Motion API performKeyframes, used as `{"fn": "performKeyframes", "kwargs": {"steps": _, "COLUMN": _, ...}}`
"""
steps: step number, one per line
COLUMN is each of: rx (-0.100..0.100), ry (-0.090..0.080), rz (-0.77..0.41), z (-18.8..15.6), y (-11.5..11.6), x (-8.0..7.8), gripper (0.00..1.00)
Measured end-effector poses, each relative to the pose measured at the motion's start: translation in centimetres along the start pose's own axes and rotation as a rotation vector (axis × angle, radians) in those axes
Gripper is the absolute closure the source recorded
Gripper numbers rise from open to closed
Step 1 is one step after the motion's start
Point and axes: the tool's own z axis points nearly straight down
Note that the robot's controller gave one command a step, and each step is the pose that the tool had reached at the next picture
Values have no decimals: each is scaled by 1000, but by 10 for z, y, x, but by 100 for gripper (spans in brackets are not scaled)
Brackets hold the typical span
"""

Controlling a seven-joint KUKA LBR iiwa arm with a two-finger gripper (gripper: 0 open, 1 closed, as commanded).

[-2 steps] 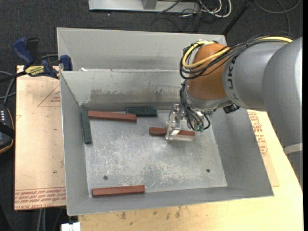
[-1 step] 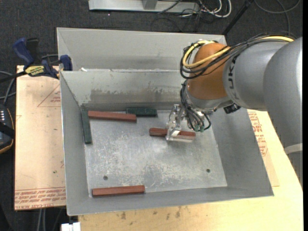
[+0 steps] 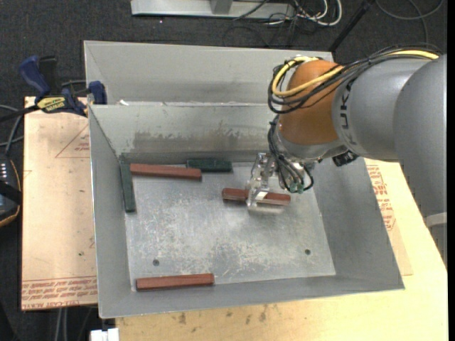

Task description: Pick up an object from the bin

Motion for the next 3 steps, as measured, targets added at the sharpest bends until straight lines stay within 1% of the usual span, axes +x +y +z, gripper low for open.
{"fn": "performKeyframes", "kwargs": {"steps": 1, "rx": 0, "ry": -1, "rz": 0, "z": -12, "y": 0, "x": 0, "gripper": 100}}
{"fn": "performKeyframes", "kwargs": {"steps": 2, "rx": 0, "ry": 4, "rz": 0, "z": -24, "y": 0, "x": 1, "gripper": 100}}
{"fn": "performKeyframes", "kwargs": {"steps": 3, "rx": 0, "ry": 2, "rz": -1, "z": -44, "y": 0, "x": 0, "gripper": 100}}
